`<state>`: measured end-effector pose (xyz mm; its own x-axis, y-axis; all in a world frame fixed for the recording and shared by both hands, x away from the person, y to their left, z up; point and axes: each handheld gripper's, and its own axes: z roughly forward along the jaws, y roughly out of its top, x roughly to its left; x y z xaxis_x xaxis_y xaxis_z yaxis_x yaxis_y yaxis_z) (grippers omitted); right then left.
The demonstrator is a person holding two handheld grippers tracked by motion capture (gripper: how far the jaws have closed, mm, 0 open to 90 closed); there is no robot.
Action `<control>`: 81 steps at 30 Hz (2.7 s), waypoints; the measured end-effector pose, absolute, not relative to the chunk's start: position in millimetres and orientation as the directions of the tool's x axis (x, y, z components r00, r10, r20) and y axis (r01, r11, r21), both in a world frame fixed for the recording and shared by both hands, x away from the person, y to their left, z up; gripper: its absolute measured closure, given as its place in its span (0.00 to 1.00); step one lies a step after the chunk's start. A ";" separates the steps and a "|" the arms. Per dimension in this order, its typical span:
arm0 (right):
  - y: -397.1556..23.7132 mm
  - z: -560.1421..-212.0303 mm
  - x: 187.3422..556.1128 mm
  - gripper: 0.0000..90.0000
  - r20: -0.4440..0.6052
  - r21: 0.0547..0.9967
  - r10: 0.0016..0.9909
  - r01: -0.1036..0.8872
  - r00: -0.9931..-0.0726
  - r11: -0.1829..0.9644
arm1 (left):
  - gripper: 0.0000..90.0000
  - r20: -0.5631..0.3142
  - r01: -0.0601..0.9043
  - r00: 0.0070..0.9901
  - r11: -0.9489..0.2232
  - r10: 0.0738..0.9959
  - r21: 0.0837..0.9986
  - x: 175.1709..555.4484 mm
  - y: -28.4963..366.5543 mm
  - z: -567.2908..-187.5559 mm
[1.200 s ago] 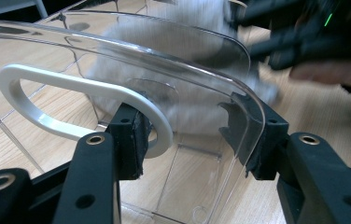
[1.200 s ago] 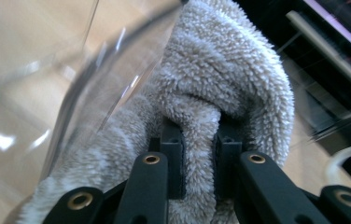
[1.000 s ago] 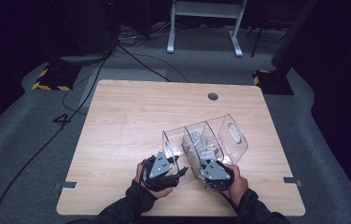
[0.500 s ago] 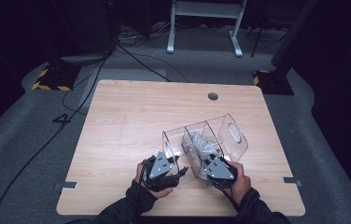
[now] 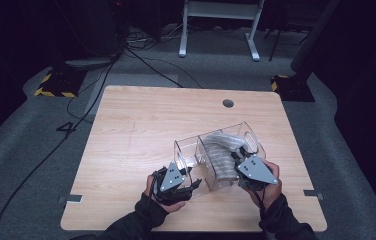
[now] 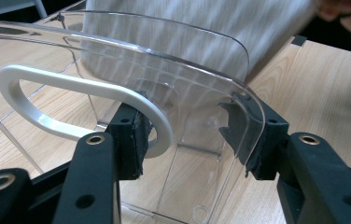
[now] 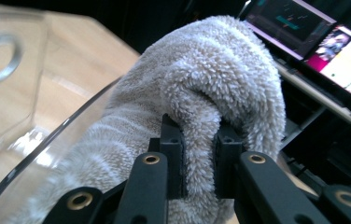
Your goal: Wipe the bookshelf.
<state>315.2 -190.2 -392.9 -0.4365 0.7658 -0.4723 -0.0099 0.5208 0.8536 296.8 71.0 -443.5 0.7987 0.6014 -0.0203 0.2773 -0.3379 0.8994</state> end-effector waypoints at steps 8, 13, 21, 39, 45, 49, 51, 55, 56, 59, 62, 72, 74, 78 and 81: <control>-189.3 -409.7 311.9 0.88 -0.472 0.840 0.730 -0.001 -0.494 0.543 | 0.55 -0.021 0.278 0.798 -0.337 0.603 0.900 296.5 71.0 -443.5; -185.4 -431.2 300.7 0.88 -0.518 0.797 0.669 -0.018 -0.533 0.603 | 0.55 -0.020 0.280 0.797 -0.340 0.603 0.898 296.7 70.7 -443.1; -182.9 -471.5 306.7 0.88 -0.458 0.757 0.624 0.090 -0.634 0.647 | 0.55 -0.020 0.277 0.801 -0.341 0.598 0.898 297.1 71.4 -443.1; -193.2 -432.9 305.4 0.88 -0.417 0.850 0.709 0.033 -0.569 0.526 | 0.55 -0.023 0.276 0.805 -0.339 0.593 0.900 297.7 71.5 -443.6; -198.5 -414.1 311.0 0.88 -0.398 0.885 0.753 -0.004 -0.524 0.465 | 0.55 -0.022 0.272 0.806 -0.337 0.592 0.901 297.9 71.5 -444.0; -195.4 -427.7 310.5 0.88 -0.409 0.863 0.721 0.019 -0.560 0.505 | 0.55 -0.017 0.266 0.807 -0.338 0.590 0.903 297.8 71.8 -444.4; -191.9 -438.8 309.9 0.88 -0.427 0.834 0.690 0.039 -0.584 0.550 | 0.55 -0.017 0.266 0.808 -0.339 0.590 0.902 297.7 71.8 -444.4; -190.3 -461.5 311.5 0.88 -0.408 0.797 0.651 0.098 -0.640 0.596 | 0.55 -0.015 0.266 0.807 -0.341 0.590 0.902 297.9 71.7 -444.2; -191.0 -466.8 312.4 0.88 -0.379 0.796 0.653 0.129 -0.656 0.591 | 0.55 -0.015 0.266 0.807 -0.341 0.590 0.902 297.9 71.8 -444.2; -192.2 -480.6 314.2 0.88 -0.347 0.775 0.642 0.176 -0.684 0.607 | 0.55 -0.014 0.265 0.807 -0.341 0.590 0.902 298.0 71.6 -444.3; -192.9 -487.6 315.2 0.88 -0.321 0.771 0.642 0.201 -0.696 0.604 | 0.55 -0.015 0.265 0.809 -0.342 0.588 0.902 298.3 71.6 -444.3; -190.0 -445.0 318.2 0.88 -0.325 0.845 0.695 0.132 -0.641 0.518 | 0.55 -0.013 0.264 0.808 -0.342 0.590 0.902 298.7 71.0 -444.3; -189.3 -431.3 321.5 0.88 -0.332 0.855 0.714 0.122 -0.616 0.503 | 0.55 -0.013 0.264 0.808 -0.342 0.589 0.902 298.6 71.2 -444.4; -192.6 -412.0 328.8 0.88 -0.329 0.876 0.742 0.106 -0.584 0.471 | 0.55 -0.014 0.265 0.807 -0.342 0.590 0.902 298.7 71.0 -444.3; -192.9 -394.2 327.6 0.88 -0.338 0.891 0.757 0.069 -0.560 0.449 | 0.55 -0.013 0.265 0.807 -0.342 0.590 0.901 298.7 70.9 -444.3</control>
<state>327.6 -192.9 -394.2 -0.5597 0.7566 -0.3382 0.0690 0.4492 0.8907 298.7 70.9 -444.3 0.8072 0.5901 -0.0135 0.2654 -0.3424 0.9013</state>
